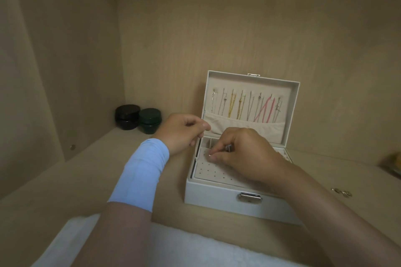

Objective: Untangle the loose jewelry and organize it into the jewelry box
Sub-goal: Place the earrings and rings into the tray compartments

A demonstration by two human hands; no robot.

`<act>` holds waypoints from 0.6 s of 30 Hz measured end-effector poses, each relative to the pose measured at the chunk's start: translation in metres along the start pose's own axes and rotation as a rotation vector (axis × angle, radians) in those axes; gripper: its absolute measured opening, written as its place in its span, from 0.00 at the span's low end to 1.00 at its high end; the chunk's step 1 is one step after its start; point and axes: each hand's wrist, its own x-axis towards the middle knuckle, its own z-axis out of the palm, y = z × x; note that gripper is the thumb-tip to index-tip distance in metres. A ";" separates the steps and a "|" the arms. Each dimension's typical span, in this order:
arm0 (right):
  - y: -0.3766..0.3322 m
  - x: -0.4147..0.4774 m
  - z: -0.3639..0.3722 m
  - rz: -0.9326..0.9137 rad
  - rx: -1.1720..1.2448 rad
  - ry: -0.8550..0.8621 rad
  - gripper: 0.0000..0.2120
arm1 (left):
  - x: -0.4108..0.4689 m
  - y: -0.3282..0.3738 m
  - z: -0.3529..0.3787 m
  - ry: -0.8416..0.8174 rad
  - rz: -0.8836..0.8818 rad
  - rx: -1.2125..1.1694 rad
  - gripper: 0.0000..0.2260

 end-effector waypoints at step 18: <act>0.007 -0.004 -0.014 -0.012 0.044 0.008 0.03 | 0.003 0.004 0.010 -0.057 0.017 -0.075 0.11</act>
